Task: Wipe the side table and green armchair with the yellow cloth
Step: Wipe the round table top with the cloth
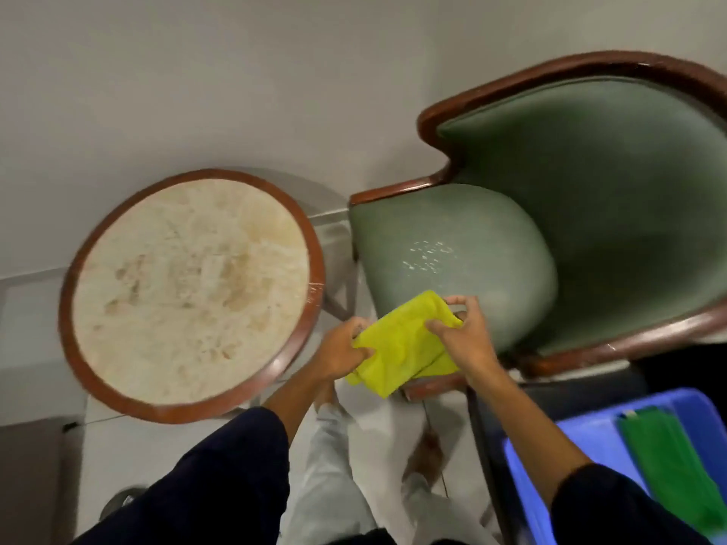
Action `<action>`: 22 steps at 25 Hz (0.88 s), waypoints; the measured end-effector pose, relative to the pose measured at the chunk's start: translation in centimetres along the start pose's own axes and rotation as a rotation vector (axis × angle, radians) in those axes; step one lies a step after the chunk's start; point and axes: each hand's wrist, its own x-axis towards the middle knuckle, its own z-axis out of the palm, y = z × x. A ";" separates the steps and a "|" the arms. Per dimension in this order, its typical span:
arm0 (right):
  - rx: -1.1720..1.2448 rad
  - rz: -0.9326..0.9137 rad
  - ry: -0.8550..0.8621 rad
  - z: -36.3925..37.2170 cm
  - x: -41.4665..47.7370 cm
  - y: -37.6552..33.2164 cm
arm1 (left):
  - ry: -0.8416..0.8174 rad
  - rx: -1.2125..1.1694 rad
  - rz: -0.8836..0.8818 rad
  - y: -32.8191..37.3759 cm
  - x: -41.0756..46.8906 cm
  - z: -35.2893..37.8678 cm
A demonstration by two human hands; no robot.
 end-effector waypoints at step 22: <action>-0.980 -0.794 -0.096 43.5 18.5 -6.3 | 0.757 0.727 -0.148 -27.8 13.3 -21.9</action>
